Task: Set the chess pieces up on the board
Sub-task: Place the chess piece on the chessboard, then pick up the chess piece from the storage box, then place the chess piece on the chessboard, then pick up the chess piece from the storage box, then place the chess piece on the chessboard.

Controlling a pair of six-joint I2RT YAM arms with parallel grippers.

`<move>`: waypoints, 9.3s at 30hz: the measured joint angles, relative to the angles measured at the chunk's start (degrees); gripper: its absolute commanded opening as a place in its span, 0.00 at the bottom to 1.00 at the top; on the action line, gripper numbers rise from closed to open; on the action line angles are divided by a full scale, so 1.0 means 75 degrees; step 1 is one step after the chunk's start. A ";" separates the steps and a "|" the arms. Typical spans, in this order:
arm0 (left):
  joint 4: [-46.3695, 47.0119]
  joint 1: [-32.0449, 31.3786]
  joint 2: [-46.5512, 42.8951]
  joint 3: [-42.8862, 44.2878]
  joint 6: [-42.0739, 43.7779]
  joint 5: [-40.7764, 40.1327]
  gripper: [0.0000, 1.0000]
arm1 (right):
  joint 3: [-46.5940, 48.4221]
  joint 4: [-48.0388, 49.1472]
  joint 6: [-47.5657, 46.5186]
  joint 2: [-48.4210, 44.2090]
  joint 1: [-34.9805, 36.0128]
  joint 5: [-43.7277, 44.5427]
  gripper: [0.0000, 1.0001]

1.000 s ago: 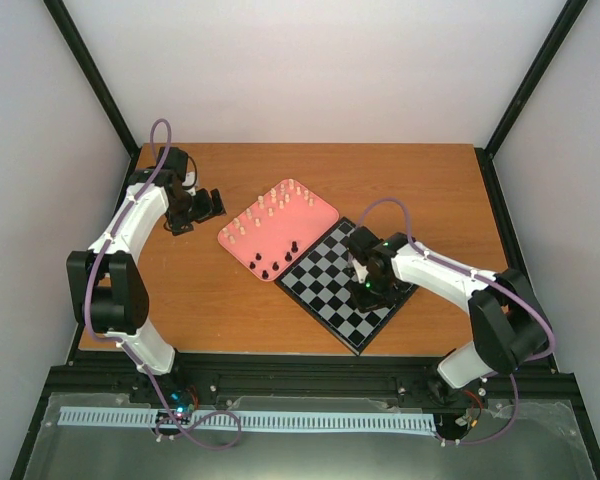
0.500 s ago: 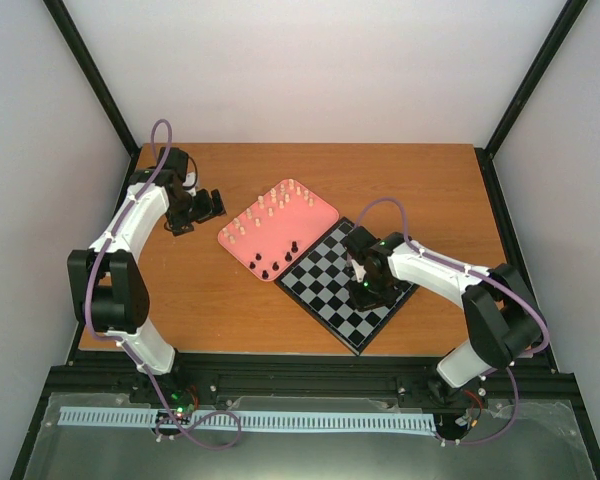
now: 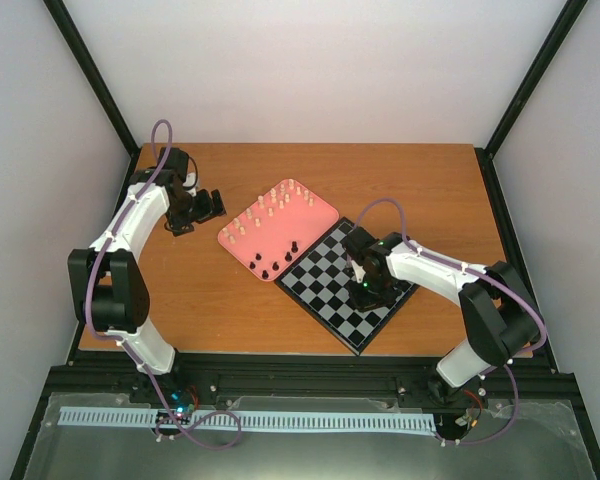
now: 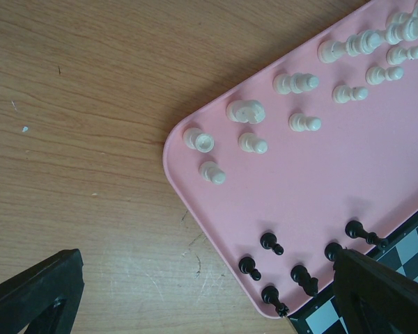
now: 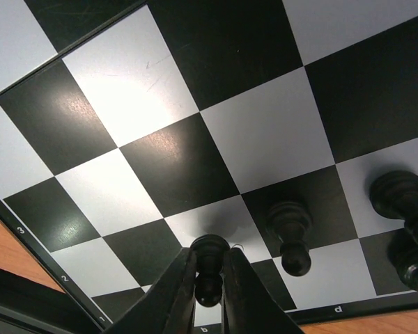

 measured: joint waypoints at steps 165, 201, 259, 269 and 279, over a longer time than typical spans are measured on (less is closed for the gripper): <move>0.0064 0.0000 0.0000 -0.0187 -0.0038 0.0137 1.00 | -0.0157 0.0198 0.0321 -0.0070 0.1049 0.0201 0.11; 0.0061 0.0000 0.0000 -0.0187 -0.0044 0.0143 1.00 | 0.5963 -0.0545 -0.1209 0.2946 0.1090 -0.0691 0.42; 0.0067 0.0000 0.0003 -0.0187 -0.0044 0.0143 1.00 | 1.0092 -0.0662 -0.1830 0.7478 0.1448 -0.1888 0.07; 0.0064 0.0000 0.0003 -0.0187 -0.0047 0.0140 1.00 | 1.0296 -0.1183 -0.1833 0.6930 0.1405 -0.0915 0.07; 0.0064 0.0000 0.0000 -0.0187 -0.0047 0.0140 1.00 | 0.7315 -0.1588 -0.1856 0.3191 0.1169 0.0064 0.06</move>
